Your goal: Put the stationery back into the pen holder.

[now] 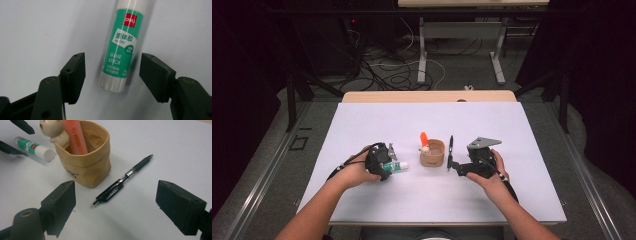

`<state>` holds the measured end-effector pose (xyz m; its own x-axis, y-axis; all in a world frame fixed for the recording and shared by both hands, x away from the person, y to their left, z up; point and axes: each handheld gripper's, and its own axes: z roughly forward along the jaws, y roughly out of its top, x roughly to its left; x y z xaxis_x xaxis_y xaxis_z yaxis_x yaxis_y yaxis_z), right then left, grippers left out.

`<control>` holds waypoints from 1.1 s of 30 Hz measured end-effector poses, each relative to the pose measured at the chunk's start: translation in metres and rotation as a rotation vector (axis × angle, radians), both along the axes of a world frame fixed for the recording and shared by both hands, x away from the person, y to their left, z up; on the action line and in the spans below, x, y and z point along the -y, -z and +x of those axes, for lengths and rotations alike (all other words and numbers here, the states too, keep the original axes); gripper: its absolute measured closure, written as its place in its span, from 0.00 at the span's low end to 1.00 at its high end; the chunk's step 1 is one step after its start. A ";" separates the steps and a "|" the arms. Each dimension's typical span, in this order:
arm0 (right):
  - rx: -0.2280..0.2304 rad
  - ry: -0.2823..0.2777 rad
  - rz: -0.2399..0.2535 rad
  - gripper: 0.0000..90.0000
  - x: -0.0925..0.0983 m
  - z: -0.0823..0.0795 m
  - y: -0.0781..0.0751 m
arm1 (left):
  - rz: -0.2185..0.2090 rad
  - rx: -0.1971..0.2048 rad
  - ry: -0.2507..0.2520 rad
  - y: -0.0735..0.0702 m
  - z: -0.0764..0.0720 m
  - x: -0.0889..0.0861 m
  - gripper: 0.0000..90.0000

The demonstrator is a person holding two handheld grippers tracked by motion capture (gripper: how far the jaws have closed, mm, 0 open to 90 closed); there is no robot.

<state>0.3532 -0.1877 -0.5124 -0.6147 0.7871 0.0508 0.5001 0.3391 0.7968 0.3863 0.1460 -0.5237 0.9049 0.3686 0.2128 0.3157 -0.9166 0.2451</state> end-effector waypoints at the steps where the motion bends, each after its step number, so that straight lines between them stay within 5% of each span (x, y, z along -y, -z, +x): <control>1: 0.001 0.000 0.000 0.18 0.000 0.000 0.000 | 0.010 -0.002 0.008 0.000 0.000 0.001 0.46; 20: 0.000 -0.001 0.001 0.18 0.001 0.001 0.002 | 0.080 0.006 0.094 0.002 -0.004 0.007 0.71; 33: -0.005 -0.002 0.001 0.18 0.000 0.000 0.000 | 0.084 0.017 0.116 0.002 -0.005 0.007 0.73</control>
